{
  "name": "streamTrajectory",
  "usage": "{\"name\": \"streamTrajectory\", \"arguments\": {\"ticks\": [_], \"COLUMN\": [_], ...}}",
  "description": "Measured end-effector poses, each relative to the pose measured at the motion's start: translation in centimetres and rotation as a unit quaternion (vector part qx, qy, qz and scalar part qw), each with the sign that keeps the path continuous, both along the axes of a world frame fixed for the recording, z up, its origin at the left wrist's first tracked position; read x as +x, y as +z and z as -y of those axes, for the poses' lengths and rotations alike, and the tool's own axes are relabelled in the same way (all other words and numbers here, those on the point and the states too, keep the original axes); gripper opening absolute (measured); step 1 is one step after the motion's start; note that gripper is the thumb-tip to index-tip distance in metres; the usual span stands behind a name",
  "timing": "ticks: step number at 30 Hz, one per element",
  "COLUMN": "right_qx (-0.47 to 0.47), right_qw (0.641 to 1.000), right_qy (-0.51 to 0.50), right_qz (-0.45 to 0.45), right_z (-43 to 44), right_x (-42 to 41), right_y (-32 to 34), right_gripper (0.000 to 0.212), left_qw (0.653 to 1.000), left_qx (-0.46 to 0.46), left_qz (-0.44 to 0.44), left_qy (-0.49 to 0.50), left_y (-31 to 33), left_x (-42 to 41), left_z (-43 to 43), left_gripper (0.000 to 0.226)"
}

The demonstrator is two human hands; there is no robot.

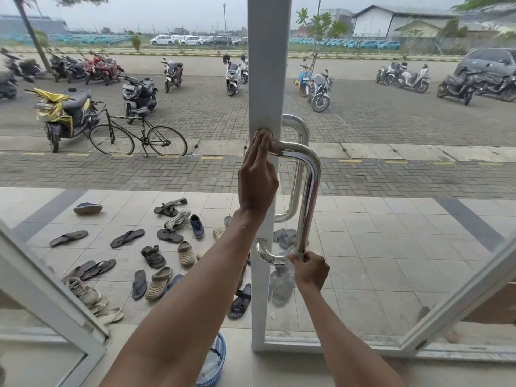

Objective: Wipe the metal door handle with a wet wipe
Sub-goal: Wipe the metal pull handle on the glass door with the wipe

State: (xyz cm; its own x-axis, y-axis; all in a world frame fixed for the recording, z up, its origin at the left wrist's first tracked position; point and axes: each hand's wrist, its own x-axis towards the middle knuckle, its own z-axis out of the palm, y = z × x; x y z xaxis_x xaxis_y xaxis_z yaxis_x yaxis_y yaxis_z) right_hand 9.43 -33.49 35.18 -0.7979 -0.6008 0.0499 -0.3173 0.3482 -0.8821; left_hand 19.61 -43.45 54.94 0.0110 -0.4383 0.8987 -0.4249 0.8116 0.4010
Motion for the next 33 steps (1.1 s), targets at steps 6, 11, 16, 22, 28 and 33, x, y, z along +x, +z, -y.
{"name": "streamTrajectory", "arguments": {"ticks": [6, 11, 16, 22, 28, 33], "right_qx": [-0.091, -0.053, 0.003, 0.004, -0.006, 0.003], "right_qw": [0.992, 0.997, 0.99, 0.983, 0.981, 0.99], "right_qy": [-0.026, -0.037, -0.054, -0.049, -0.04, -0.04], "right_qz": [-0.085, -0.038, 0.129, 0.174, 0.188, 0.137], "right_z": [0.0, 0.1, 0.9, 0.3, 0.1, -0.1], "right_x": [0.2, 0.7, 1.6, 0.9, 0.0, -0.3], "right_y": [2.0, 0.6, 0.1, 0.9, 1.4, 1.4], "right_gripper": [0.018, 0.026, 0.032, 0.034, 0.05, 0.037], "left_qw": [1.0, 1.0, 1.0, 0.999, 0.997, 0.997], "left_qx": [-0.007, -0.008, -0.002, 0.013, 0.031, 0.03], "left_qz": [-0.004, -0.013, -0.006, -0.024, -0.064, -0.064], "left_qy": [0.0, 0.0, -0.004, -0.023, -0.041, -0.041], "left_y": [-0.2, -0.6, -0.7, -1.2, -2.4, -2.5], "left_x": [-0.1, -0.5, -0.5, -1.2, -2.5, -2.9], "left_z": [0.1, 0.3, 0.5, 0.0, -1.8, -1.8], "left_gripper": [0.055, 0.056, 0.058, 0.07, 0.082, 0.083]}}
